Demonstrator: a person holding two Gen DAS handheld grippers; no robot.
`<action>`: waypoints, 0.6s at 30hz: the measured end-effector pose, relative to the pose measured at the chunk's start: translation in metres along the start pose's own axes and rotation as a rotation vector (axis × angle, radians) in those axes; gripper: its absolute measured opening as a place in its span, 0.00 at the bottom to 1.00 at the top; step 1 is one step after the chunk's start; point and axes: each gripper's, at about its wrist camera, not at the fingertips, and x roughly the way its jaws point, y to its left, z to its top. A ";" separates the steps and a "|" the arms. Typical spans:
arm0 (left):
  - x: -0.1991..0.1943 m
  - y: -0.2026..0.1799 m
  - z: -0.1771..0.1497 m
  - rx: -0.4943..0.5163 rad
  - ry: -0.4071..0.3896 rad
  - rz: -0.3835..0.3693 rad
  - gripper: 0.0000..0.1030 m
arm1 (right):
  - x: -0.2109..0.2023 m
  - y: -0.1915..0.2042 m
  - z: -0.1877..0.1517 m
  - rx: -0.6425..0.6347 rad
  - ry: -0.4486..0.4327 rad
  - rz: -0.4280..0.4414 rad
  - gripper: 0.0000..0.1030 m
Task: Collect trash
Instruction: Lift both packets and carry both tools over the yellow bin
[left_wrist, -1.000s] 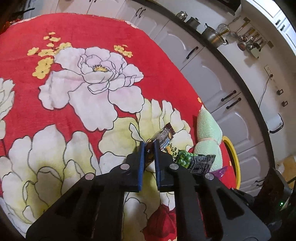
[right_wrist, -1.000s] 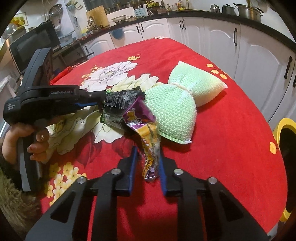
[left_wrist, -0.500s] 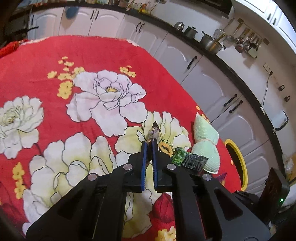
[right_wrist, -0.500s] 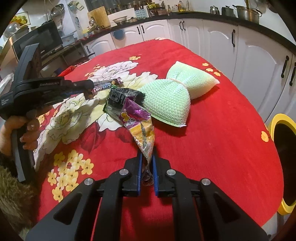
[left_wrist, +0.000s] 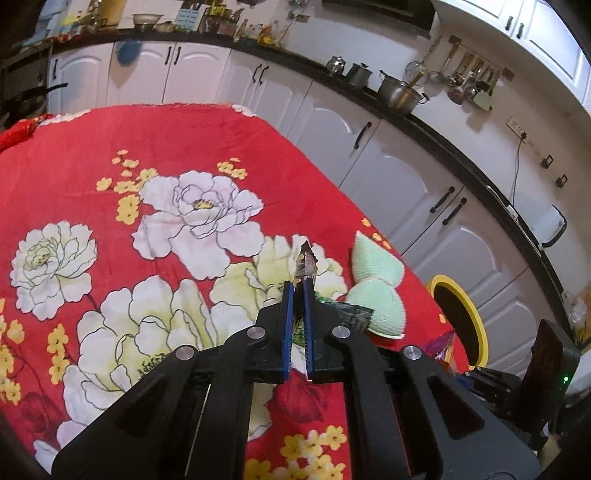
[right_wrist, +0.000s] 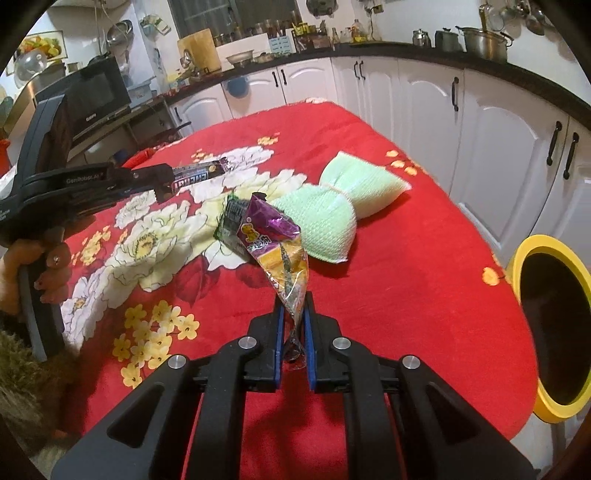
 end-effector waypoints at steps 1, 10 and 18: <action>-0.001 -0.003 0.000 0.005 -0.002 -0.003 0.02 | -0.003 -0.001 0.000 0.002 -0.006 -0.001 0.09; -0.006 -0.036 0.002 0.063 -0.013 -0.041 0.02 | -0.028 -0.015 0.001 0.031 -0.054 -0.024 0.09; 0.000 -0.069 0.003 0.111 -0.008 -0.084 0.01 | -0.051 -0.033 0.002 0.061 -0.098 -0.058 0.09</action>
